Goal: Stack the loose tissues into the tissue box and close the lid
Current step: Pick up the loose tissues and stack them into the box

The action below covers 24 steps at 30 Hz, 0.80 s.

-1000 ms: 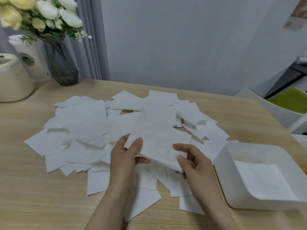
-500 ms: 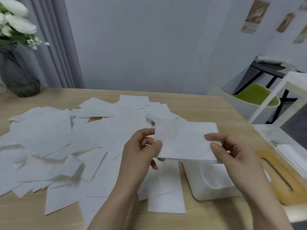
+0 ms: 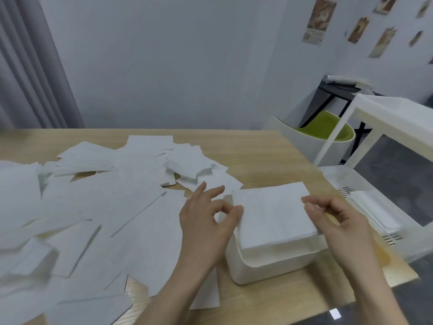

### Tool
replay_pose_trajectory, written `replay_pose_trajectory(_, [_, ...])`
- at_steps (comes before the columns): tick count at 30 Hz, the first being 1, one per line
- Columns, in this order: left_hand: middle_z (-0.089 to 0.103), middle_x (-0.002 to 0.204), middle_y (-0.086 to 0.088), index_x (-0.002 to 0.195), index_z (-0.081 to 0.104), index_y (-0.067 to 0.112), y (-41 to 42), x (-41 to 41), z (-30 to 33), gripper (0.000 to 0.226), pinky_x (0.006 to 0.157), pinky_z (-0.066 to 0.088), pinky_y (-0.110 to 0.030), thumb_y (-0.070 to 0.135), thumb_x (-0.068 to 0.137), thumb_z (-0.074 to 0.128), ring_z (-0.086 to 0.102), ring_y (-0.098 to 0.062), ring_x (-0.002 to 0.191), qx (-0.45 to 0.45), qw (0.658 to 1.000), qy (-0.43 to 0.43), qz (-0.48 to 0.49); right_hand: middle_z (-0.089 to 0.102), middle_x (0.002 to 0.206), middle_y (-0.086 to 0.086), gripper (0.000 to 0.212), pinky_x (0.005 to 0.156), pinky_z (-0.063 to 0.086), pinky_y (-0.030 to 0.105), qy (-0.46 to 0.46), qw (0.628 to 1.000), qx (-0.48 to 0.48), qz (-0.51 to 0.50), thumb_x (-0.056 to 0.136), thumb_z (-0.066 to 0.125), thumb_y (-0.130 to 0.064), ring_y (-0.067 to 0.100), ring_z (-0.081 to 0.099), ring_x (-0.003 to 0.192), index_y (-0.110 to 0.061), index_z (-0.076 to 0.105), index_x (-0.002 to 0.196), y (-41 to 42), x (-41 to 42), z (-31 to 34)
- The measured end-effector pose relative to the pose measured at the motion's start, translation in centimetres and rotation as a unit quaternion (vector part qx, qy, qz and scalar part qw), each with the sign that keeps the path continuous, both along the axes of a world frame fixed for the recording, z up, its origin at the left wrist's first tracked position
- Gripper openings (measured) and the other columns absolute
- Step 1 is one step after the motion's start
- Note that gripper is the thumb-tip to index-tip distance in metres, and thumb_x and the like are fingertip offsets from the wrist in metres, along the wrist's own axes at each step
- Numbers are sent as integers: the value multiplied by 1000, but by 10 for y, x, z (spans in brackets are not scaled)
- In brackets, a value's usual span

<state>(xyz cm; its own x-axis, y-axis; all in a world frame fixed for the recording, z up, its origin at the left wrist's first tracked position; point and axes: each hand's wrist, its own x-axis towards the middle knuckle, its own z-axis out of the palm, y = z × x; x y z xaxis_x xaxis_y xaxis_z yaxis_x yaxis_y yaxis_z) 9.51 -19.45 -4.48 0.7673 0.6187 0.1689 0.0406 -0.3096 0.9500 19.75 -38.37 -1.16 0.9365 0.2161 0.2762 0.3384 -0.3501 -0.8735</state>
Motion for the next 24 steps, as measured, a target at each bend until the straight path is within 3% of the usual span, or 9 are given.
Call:
replay_pose_trajectory(3, [51, 118, 37, 66, 67, 28, -7, 3, 0, 26, 118, 12, -41, 53, 69, 60, 22, 12, 137, 14, 1000, 5, -3, 67, 87, -9, 15, 94, 42, 34, -12, 999, -37, -12, 86, 67, -18, 11, 59, 97, -32, 73, 85, -8, 3, -8])
replay_pose_trajectory(5, [56, 112, 40, 71, 68, 31, -10, 3, -1, 26, 117, 18, -43, 56, 69, 61, 26, 12, 136, 2, 1000, -25, 8, 68, 86, -13, 16, 96, 42, 36, -18, 999, -41, -9, 86, 67, -18, 10, 58, 97, -32, 74, 85, -11, 3, -11])
replay_pose_trajectory(8, [62, 103, 38, 69, 68, 32, -15, 2, -3, 24, 112, 27, -44, 54, 78, 63, 34, 19, 125, 11, 995, -84, 44, 68, 83, -19, 20, 82, 43, 13, -11, 1000, -4, 5, 87, 67, -11, 2, 59, 87, -30, 73, 85, -10, 1, -13])
replay_pose_trajectory(10, [60, 99, 38, 74, 65, 38, -21, 1, 2, 14, 108, 30, -37, 43, 87, 68, 31, 20, 119, -3, 995, -80, 58, 69, 83, -19, 17, 75, 42, 5, 6, 1000, 23, 7, 87, 66, -10, 0, 59, 85, -26, 74, 87, -9, 1, -15])
replay_pose_trajectory(13, [66, 83, 28, 80, 67, 40, -22, 2, 3, 7, 98, 41, -39, 42, 87, 67, 49, -21, 117, -20, 996, -82, 37, 70, 84, -18, 16, 79, 43, 15, 11, 999, 39, 3, 87, 66, -10, 4, 60, 87, -24, 74, 88, -7, 1, -15])
replay_pose_trajectory(15, [67, 79, 24, 90, 66, 43, -21, 4, 1, 9, 95, 44, -40, 46, 82, 63, 54, -35, 109, -21, 997, -75, 30, 70, 86, -17, 17, 80, 42, 22, 10, 999, 39, 2, 88, 66, -12, 3, 60, 89, -26, 74, 88, -8, 2, -13])
replay_pose_trajectory(18, [65, 82, 21, 108, 61, 52, -22, 3, 1, 25, 95, 37, -28, 39, 88, 65, 47, -15, 117, -11, 997, -73, 24, 68, 89, -10, 18, 89, 43, 32, 6, 1000, 9, 3, 88, 66, -17, 8, 60, 95, -33, 74, 87, -13, 5, -15])
replay_pose_trajectory(21, [62, 95, 24, 105, 61, 55, -24, 1, 1, 26, 110, 20, -33, 31, 94, 62, 41, 16, 109, 56, 996, -74, 6, 61, 89, -8, 19, 102, 35, 41, -22, 997, -70, -9, 86, 67, -23, 21, 53, 105, -41, 70, 91, -16, 8, -17])
replay_pose_trajectory(24, [65, 87, 25, 90, 71, 45, -20, 4, -9, 23, 115, -6, -31, 45, 85, 48, 51, 9, 105, 179, 983, -38, -16, 59, 84, -15, 25, 97, 18, 23, -101, 983, -154, -18, 83, 72, -19, -8, 44, 106, -43, 66, 86, -14, 5, -14])
